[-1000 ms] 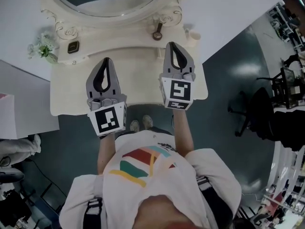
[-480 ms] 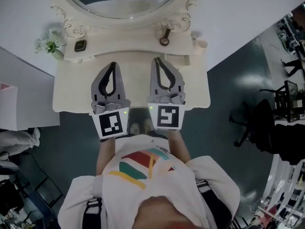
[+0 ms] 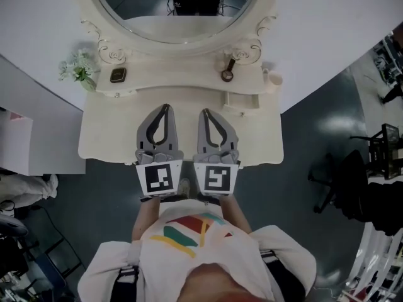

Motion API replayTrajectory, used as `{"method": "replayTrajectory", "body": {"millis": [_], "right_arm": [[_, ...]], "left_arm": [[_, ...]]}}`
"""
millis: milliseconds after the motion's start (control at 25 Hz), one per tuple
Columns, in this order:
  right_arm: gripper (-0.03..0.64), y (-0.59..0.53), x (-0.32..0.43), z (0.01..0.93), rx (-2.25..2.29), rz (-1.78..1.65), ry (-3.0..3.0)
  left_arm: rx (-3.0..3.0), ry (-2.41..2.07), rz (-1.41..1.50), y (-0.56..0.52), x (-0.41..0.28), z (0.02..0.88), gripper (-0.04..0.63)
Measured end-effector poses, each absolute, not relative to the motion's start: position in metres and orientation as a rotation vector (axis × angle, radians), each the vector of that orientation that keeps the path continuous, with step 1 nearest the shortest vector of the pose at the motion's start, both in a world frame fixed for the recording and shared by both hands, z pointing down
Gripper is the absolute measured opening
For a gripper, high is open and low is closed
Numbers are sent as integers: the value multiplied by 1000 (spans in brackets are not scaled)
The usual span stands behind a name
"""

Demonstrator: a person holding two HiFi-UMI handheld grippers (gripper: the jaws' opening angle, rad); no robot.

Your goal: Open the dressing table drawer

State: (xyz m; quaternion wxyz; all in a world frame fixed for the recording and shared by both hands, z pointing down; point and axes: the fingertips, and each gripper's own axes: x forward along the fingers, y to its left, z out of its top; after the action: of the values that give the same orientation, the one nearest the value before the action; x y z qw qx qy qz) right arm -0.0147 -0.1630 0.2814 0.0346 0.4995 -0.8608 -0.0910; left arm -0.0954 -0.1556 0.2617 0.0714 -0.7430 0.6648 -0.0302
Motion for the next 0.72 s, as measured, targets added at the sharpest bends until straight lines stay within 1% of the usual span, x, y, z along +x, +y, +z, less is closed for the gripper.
{"method": "replayTrajectory", "body": {"millis": [240, 720], "right_arm": [[2, -167, -18, 302, 1509, -196, -2631], [2, -172, -18, 311, 1491, -136, -2634]], "left_arm": [[-2263, 2016, -118, -165, -97, 276, 6], [-2275, 2040, -101, -174, -104, 286, 6]]}}
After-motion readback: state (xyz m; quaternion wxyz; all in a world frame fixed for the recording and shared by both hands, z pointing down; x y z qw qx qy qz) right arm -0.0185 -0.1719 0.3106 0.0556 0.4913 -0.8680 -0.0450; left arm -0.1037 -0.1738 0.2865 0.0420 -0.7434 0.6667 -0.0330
